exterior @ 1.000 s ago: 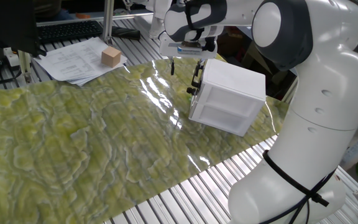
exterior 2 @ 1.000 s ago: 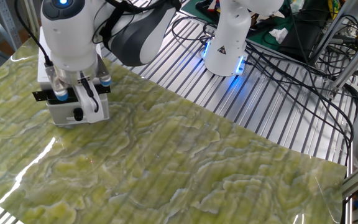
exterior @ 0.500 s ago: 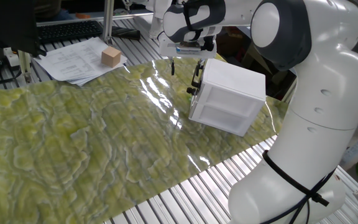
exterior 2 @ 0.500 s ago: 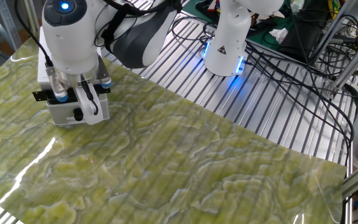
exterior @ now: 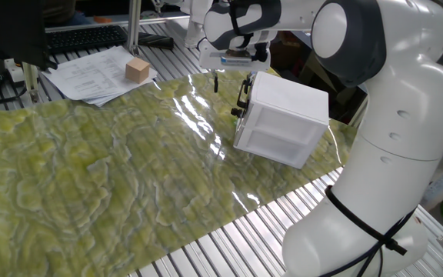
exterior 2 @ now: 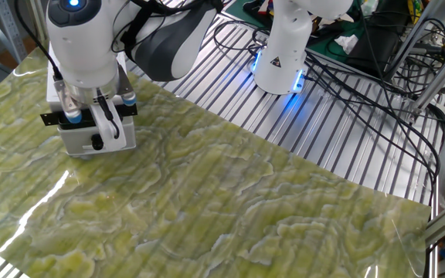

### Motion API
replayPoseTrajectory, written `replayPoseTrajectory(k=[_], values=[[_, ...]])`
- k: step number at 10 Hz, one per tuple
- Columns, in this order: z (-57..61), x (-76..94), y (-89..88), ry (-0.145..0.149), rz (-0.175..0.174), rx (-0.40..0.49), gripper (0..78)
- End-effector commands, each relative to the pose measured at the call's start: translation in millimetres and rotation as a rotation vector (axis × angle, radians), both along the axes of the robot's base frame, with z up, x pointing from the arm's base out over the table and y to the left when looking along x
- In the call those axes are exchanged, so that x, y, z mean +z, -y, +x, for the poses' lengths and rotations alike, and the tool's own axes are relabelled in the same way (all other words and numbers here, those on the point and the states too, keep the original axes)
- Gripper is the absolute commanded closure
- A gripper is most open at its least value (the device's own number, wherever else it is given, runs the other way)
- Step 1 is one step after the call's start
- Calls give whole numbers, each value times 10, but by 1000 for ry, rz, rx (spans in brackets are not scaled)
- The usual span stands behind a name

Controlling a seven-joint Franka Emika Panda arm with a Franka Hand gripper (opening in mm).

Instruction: Take something out of a drawer

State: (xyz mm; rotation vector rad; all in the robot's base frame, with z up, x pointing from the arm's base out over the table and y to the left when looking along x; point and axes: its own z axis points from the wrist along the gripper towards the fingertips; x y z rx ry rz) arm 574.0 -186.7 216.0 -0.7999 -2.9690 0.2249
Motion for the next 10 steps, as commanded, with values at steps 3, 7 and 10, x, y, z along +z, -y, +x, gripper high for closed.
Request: replayPoseTrajectory(k=[3, 7, 10], values=[[-44, -72, 77, 4, 3, 13, 1], [-29, -133, 62, 11, 22, 10, 1], [-26, -130, 35, 13, 33, 5, 1]])
